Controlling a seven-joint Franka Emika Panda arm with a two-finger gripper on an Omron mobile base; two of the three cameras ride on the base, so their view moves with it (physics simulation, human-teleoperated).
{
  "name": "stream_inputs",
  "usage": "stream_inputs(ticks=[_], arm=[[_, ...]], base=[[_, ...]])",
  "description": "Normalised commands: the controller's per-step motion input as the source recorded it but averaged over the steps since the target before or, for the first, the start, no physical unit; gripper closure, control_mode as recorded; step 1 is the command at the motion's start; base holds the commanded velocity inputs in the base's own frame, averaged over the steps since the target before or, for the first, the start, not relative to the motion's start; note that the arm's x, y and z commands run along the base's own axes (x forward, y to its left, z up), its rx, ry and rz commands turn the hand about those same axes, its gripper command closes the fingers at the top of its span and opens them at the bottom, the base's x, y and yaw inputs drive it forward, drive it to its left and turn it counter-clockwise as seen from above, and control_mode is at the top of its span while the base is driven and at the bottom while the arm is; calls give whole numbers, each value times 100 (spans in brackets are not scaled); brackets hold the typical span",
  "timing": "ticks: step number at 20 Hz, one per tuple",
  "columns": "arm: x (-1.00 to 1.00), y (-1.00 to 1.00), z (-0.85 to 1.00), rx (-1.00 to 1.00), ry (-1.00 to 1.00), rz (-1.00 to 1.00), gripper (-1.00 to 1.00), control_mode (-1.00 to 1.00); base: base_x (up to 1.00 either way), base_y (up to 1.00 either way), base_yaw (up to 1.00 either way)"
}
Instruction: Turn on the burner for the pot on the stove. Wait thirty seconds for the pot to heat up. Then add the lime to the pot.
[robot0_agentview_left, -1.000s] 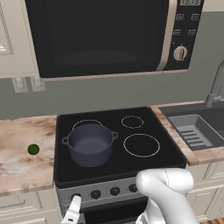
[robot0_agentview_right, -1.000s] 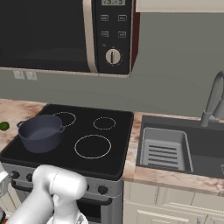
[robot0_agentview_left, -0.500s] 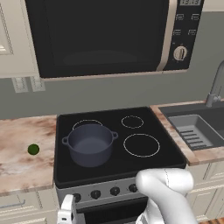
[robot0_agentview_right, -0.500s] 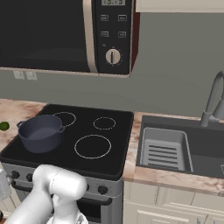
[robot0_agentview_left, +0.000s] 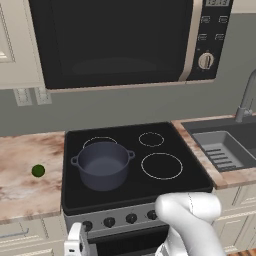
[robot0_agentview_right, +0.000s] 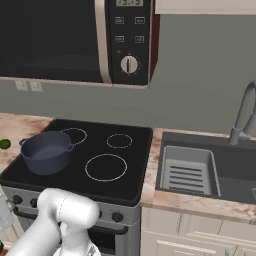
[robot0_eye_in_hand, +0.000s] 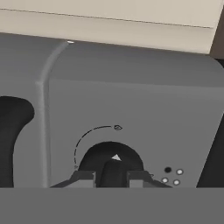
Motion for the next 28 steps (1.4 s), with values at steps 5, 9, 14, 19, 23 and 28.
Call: stream_inputs(ticks=[5,9,14,19,23,28], arm=[[0,-19,-1,0,1,-4,-100,-100],[0,-4,1,0,0,0,-100,-100],[-29,0,55,4,1,-5,-100,-100],[-54,0,98,22,1,-12,-100,-100],[-77,0,62,37,0,-12,-100,-100],[-59,0,5,84,-5,-18,-100,-100]], base=[[0,0,0],[0,0,0],[0,0,0],[0,0,0],[0,0,0],[0,0,0]])
